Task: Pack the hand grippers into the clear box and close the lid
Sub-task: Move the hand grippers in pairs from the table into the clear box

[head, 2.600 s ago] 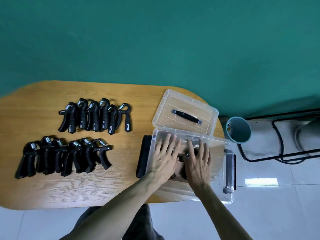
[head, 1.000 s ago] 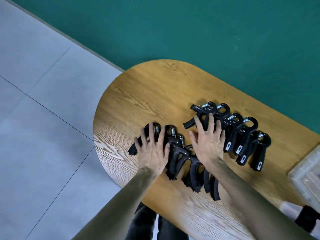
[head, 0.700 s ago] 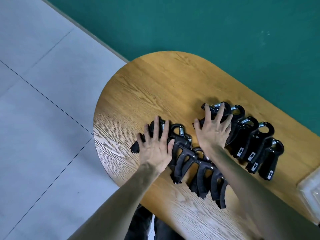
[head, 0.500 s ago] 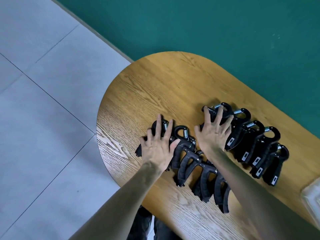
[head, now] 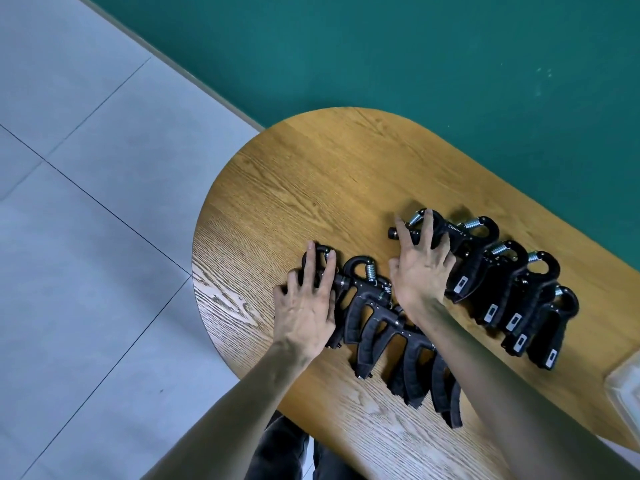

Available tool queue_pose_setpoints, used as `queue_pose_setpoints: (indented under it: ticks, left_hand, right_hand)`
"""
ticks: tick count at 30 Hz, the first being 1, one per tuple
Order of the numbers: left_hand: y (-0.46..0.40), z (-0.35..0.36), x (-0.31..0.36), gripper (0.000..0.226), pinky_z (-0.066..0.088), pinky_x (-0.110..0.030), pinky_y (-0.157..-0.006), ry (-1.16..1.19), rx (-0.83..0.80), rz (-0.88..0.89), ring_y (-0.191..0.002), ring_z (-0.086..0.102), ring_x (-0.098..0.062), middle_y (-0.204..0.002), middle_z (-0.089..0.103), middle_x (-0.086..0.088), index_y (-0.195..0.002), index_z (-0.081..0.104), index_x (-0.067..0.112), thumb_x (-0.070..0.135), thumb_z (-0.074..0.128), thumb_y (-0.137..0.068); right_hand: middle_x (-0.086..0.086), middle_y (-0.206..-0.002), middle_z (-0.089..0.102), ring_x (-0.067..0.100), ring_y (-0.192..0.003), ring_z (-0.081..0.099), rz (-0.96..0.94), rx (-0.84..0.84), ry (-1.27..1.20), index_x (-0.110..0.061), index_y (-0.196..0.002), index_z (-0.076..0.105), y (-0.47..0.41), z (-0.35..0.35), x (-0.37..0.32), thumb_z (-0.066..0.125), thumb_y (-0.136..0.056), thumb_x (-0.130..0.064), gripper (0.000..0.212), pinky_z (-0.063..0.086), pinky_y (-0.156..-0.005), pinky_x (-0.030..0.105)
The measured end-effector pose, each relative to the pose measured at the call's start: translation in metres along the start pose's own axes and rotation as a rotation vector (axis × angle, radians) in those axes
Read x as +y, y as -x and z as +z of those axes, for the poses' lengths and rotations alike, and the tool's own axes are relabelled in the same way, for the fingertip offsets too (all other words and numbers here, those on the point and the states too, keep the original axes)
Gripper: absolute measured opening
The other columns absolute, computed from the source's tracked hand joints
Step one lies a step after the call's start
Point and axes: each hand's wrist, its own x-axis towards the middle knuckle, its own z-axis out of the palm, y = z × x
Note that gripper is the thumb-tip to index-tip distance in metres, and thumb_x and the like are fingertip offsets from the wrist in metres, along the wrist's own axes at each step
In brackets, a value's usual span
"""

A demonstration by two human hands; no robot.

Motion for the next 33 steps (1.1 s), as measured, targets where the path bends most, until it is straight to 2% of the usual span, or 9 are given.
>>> queue_pose_setpoints:
  ticks: [2,4,8,12,16,21,23,26,33]
  left_hand:
    - [0.001,-0.005,0.003,0.101,0.039,-0.048,-0.105,-0.017,-0.029,-0.01,-0.133,0.034,-0.03,-0.16,-0.04,-0.009,-0.155,-0.031,0.029,0.028,0.054,-0.101]
    - [0.004,-0.012,0.006,0.103,0.036,-0.05,-0.111,-0.047,-0.083,-0.016,-0.139,0.031,-0.034,-0.159,-0.042,-0.011,-0.155,-0.031,0.026,0.026,0.056,-0.1]
    - [0.011,-0.031,0.013,0.104,0.021,-0.062,-0.121,-0.048,-0.163,-0.04,-0.151,0.014,-0.045,-0.156,-0.047,-0.012,-0.153,-0.034,0.024,0.02,0.056,-0.1]
    - [0.016,-0.05,0.028,0.097,0.017,-0.063,-0.121,-0.051,-0.106,-0.039,-0.151,0.014,-0.046,-0.156,-0.045,-0.014,-0.152,-0.036,0.023,0.019,0.048,-0.103]
    - [0.021,-0.066,0.067,0.096,0.023,-0.061,-0.12,-0.004,-0.042,-0.001,-0.149,0.019,-0.044,-0.158,-0.044,-0.012,-0.153,-0.035,0.026,0.032,0.048,-0.105]
    - [0.031,-0.078,0.133,0.094,0.034,-0.052,-0.113,-0.091,0.023,0.127,-0.136,0.031,-0.039,-0.16,-0.039,-0.017,-0.157,-0.028,0.021,0.029,0.049,-0.103]
    - [0.04,-0.079,0.16,0.09,0.034,-0.052,-0.111,-0.143,0.055,0.171,-0.131,0.033,-0.038,-0.162,-0.034,-0.019,-0.158,-0.025,0.02,0.033,0.046,-0.104]
    - [0.056,-0.074,0.199,0.085,0.036,-0.05,-0.104,-0.161,0.091,0.204,-0.125,0.035,-0.036,-0.164,-0.029,-0.018,-0.16,-0.019,0.02,0.031,0.044,-0.105]
    - [0.124,-0.045,0.298,0.078,0.04,-0.048,-0.099,-0.139,0.153,0.272,-0.125,0.036,-0.037,-0.167,-0.02,-0.018,-0.163,-0.009,0.02,0.028,0.041,-0.103]
  right_hand:
    - [0.015,-0.166,0.0,0.05,-0.131,0.038,-0.023,0.03,-0.005,-0.029,-0.155,0.027,0.005,-0.003,0.002,0.061,-0.088,-0.011,0.078,0.043,-0.096,0.058]
    - [0.015,-0.166,0.002,0.046,-0.123,0.043,-0.045,0.055,-0.009,-0.028,-0.155,0.03,0.014,-0.007,0.006,0.062,-0.085,-0.009,0.079,0.044,-0.092,0.056]
    - [0.014,-0.167,-0.002,0.042,-0.118,0.041,-0.034,0.048,-0.027,-0.026,-0.157,0.026,0.035,-0.028,0.013,0.059,-0.082,-0.008,0.083,0.042,-0.092,0.054]
    - [0.015,-0.166,-0.008,0.041,-0.118,0.041,-0.035,0.027,-0.002,-0.024,-0.158,0.022,0.059,-0.057,0.021,0.058,-0.085,-0.012,0.082,0.042,-0.09,0.051]
    - [0.015,-0.166,-0.009,0.039,-0.116,0.04,0.015,0.037,-0.008,-0.025,-0.159,0.021,0.089,-0.083,0.038,0.057,-0.088,-0.015,0.08,0.04,-0.092,0.05]
    - [0.018,-0.166,-0.007,0.042,-0.116,0.04,0.087,0.09,-0.032,-0.026,-0.158,0.024,0.116,-0.106,0.075,0.061,-0.089,-0.017,0.079,0.039,-0.093,0.053]
    - [0.019,-0.165,-0.011,0.043,-0.119,0.038,0.118,0.09,-0.04,-0.027,-0.159,0.02,0.127,-0.113,0.095,0.06,-0.091,-0.019,0.079,0.037,-0.097,0.055]
    - [0.021,-0.165,-0.007,0.043,-0.115,0.041,0.19,0.139,-0.069,-0.026,-0.158,0.024,0.147,-0.126,0.126,0.06,-0.089,-0.019,0.078,0.039,-0.093,0.054]
    - [0.022,-0.165,-0.003,0.042,-0.112,0.04,0.294,0.223,-0.146,-0.024,-0.157,0.025,0.222,-0.134,0.223,0.058,-0.088,-0.016,0.077,0.038,-0.09,0.052]
